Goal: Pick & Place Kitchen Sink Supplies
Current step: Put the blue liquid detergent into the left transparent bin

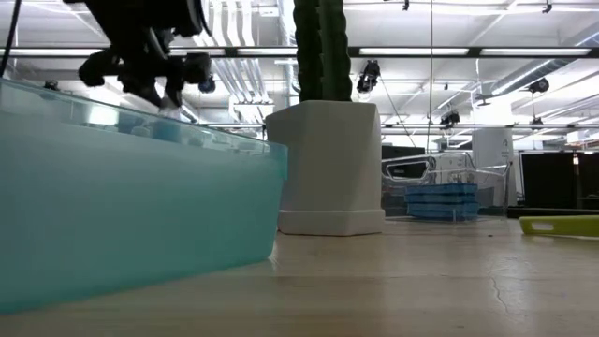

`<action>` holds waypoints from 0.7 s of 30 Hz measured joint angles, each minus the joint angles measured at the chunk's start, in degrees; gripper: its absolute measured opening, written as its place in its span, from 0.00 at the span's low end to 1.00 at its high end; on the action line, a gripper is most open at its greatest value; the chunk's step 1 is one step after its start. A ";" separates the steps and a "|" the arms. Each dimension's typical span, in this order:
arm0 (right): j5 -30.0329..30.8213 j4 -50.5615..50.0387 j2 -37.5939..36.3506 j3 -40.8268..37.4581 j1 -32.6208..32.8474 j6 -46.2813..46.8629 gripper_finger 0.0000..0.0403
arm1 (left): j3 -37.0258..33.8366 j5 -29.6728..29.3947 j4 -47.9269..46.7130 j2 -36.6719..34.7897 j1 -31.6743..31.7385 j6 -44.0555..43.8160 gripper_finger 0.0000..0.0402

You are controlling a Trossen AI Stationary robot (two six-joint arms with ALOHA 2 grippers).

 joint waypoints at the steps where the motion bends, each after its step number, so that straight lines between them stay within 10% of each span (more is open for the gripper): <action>1: 0.00 0.01 0.05 0.00 0.00 0.00 0.91 | -0.83 -0.16 0.46 0.00 0.35 -0.35 0.31; 21: 0.04 0.04 0.15 -0.11 0.00 1.35 0.91 | -13.29 -0.41 18.84 0.00 3.78 5.48 0.35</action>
